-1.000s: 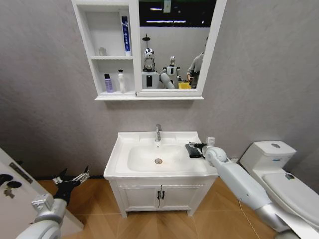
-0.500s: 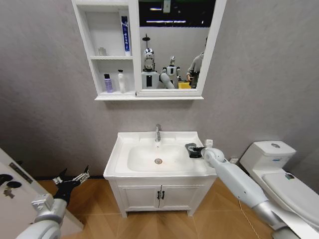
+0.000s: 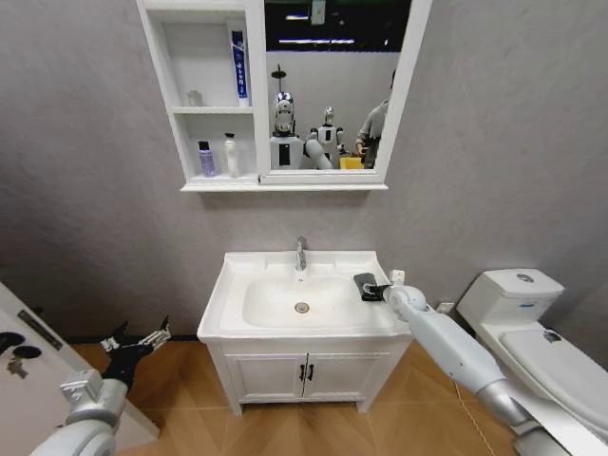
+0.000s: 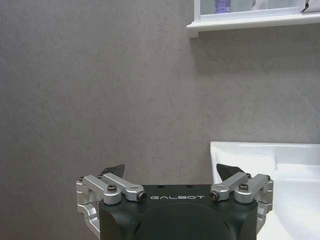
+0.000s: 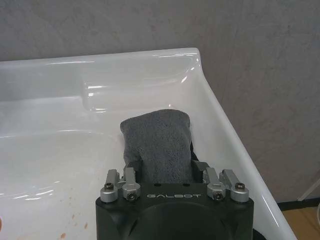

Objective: Move facial cleanser and shampoo from washbasin to cabinet, then wipe washbasin with towel.

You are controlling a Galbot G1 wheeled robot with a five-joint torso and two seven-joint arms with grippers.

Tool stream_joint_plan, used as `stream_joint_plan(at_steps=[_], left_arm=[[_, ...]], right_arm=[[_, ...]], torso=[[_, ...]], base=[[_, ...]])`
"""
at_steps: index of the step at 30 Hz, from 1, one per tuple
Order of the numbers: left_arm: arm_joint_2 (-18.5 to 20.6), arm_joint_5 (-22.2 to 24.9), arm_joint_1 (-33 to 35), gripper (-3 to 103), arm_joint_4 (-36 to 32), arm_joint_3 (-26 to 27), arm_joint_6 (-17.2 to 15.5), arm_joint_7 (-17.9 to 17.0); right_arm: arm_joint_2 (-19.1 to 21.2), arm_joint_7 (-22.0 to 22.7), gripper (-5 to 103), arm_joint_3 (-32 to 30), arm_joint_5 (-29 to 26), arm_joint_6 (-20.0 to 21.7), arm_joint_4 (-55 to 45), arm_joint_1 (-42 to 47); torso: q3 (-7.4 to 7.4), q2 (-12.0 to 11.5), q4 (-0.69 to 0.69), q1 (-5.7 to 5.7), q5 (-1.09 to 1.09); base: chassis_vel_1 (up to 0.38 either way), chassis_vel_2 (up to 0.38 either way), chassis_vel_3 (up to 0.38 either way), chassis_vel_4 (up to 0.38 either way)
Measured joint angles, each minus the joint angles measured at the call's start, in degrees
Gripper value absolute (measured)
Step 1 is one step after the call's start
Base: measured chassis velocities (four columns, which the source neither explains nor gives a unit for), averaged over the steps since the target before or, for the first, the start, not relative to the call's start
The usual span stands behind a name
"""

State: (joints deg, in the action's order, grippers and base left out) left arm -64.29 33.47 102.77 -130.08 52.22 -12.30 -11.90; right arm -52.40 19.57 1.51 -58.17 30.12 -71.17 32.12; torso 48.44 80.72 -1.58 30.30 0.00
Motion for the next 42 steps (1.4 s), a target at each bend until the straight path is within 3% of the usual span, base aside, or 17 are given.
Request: stream_joint_plan(at_steps=[6, 14, 16, 21, 24, 30, 42], left_arm=[[0.0, 0.0, 0.0, 100, 0.0, 0.0, 0.0, 0.0], [0.0, 0.0, 0.0, 100, 0.0, 0.0, 0.0, 0.0], [0.0, 0.0, 0.0, 100, 0.0, 0.0, 0.0, 0.0], [0.0, 0.0, 0.0, 100, 0.0, 0.0, 0.0, 0.0], [0.0, 0.0, 0.0, 100, 0.0, 0.0, 0.0, 0.0], [0.0, 0.0, 0.0, 100, 0.0, 0.0, 0.0, 0.0], [0.0, 0.0, 0.0, 100, 0.0, 0.0, 0.0, 0.0]], right_arm=[[0.3, 0.0, 36, 0.0, -0.2, 0.1, -0.6, 0.0], [0.7, 0.3, 4, 0.0, -0.6, 0.2, -1.5, 0.0], [0.8, 0.3, 2, 0.0, -0.7, 0.2, -1.6, 0.0], [1.5, 0.1, 2, -0.3, -1.2, 0.4, -4.4, 0.1], [2.0, 2.2, 2, 0.3, -4.8, 1.8, -8.6, -1.1], [2.3, 11.7, 2, 7.5, -19.6, 5.1, -12.4, -8.7], [2.6, 13.4, 2, 15.2, -19.8, 6.3, -11.2, -8.3]], torso=[[0.00, 0.0, -0.01, 0.00, 0.00], [0.00, 0.0, -0.01, 0.00, 0.00], [0.00, 0.0, -0.01, 0.00, 0.00], [0.01, 0.0, -0.02, 0.01, 0.02], [0.00, 0.0, -0.03, 0.00, 0.00], [0.00, 0.0, 0.03, 0.00, -0.04], [0.00, 0.0, -0.01, 0.00, 0.00]], base=[[0.000, 0.000, 0.000, 0.000], [0.000, 0.000, 0.000, 0.000], [0.000, 0.000, 0.000, 0.000], [0.000, 0.000, 0.000, 0.000], [0.000, 0.000, 0.000, 0.000], [0.000, 0.000, 0.000, 0.000], [0.000, 0.000, 0.000, 0.000]])
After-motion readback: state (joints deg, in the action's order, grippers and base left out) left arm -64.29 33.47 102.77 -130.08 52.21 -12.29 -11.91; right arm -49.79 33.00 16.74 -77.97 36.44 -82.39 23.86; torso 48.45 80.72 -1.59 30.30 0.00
